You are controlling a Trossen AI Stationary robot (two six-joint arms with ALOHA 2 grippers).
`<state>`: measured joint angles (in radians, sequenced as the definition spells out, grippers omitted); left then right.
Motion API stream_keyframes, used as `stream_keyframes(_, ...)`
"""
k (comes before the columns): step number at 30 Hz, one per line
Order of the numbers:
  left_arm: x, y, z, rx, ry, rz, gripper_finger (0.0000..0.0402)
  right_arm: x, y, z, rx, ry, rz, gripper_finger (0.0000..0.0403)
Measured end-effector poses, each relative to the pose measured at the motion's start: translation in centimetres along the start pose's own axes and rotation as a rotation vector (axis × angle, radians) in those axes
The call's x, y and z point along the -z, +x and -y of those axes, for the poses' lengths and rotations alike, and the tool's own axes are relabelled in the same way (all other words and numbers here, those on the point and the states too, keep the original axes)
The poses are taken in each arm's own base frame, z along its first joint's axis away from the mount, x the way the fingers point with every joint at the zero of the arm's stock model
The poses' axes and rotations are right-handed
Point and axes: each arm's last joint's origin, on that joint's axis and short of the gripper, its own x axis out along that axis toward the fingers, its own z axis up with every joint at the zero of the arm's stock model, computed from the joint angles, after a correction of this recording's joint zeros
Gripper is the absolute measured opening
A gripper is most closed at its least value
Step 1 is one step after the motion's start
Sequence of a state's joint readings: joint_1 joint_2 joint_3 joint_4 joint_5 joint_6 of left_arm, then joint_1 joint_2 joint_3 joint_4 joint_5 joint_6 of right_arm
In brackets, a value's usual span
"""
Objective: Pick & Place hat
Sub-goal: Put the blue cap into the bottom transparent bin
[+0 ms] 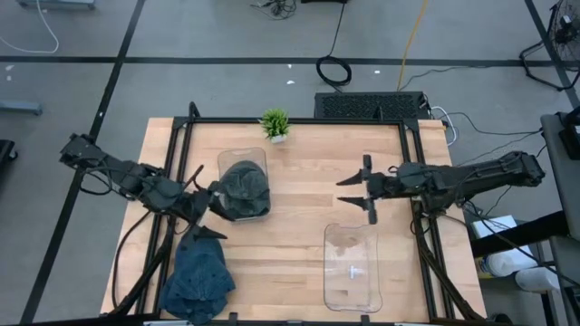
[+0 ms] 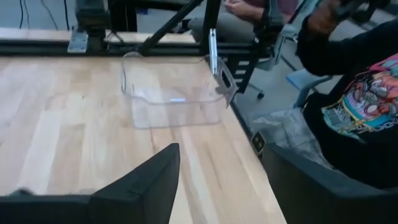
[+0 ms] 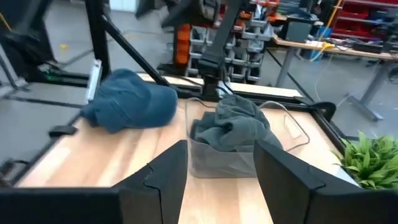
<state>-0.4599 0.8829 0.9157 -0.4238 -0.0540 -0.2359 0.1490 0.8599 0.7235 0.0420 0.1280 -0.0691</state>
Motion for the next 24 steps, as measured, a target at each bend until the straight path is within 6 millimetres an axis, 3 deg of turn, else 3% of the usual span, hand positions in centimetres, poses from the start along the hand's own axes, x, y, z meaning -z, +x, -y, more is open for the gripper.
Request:
stream_keyframes(6,0.5,-1.4,-0.2,-0.008,-0.008,-0.033,0.0225,0.7,-3.3,0.4,0.001,0.03,0.019,0.0171)
stream_keyframes(10,1.3,-2.8,-0.7,-0.09,-0.003,-0.077,0.0216,2.7,-5.3,0.6,0.011,0.037,0.076,0.0171)
stream_keyframes(15,1.4,-4.6,-1.3,-0.26,-0.044,-0.011,0.0206,5.8,-7.3,0.6,0.025,0.054,0.15,0.0171)
stream_keyframes(19,1.4,-5.5,-1.4,-0.277,-0.022,0.022,0.0203,8.0,-8.2,0.6,0.04,0.076,0.188,0.0171)
stream_keyframes(24,1.3,-6.3,-1.6,-0.33,0.009,0.068,0.0208,9.3,-9.2,0.7,0.07,0.066,0.249,0.0171)
